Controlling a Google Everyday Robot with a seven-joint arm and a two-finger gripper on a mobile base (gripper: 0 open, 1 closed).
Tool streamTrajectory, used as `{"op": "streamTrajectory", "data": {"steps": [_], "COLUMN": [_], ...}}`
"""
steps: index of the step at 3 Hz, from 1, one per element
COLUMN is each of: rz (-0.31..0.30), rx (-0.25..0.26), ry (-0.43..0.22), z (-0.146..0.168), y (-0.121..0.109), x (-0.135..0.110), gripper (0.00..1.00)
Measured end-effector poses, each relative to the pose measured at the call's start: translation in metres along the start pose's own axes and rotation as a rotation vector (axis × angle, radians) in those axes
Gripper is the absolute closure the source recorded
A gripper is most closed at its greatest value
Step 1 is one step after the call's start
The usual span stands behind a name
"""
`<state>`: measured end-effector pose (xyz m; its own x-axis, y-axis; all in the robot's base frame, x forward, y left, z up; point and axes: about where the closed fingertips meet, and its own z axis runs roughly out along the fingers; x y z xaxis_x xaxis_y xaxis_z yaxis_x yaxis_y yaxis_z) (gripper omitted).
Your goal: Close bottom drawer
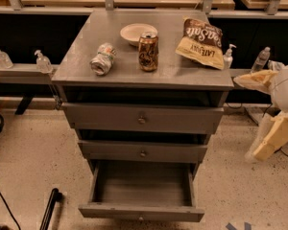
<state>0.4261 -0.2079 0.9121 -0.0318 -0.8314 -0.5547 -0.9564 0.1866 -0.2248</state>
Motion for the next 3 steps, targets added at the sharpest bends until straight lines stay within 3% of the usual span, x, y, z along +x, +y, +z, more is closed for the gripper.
{"op": "streamTrajectory", "data": {"steps": [2, 3], "rz": [-0.010, -0.056], "rx": [-0.027, -0.169], "ry": [0.007, -0.035], "z": [0.008, 0.077], "y": [0.001, 0.016], "x": [0.000, -0.001], "gripper": [0.00, 0.00]}}
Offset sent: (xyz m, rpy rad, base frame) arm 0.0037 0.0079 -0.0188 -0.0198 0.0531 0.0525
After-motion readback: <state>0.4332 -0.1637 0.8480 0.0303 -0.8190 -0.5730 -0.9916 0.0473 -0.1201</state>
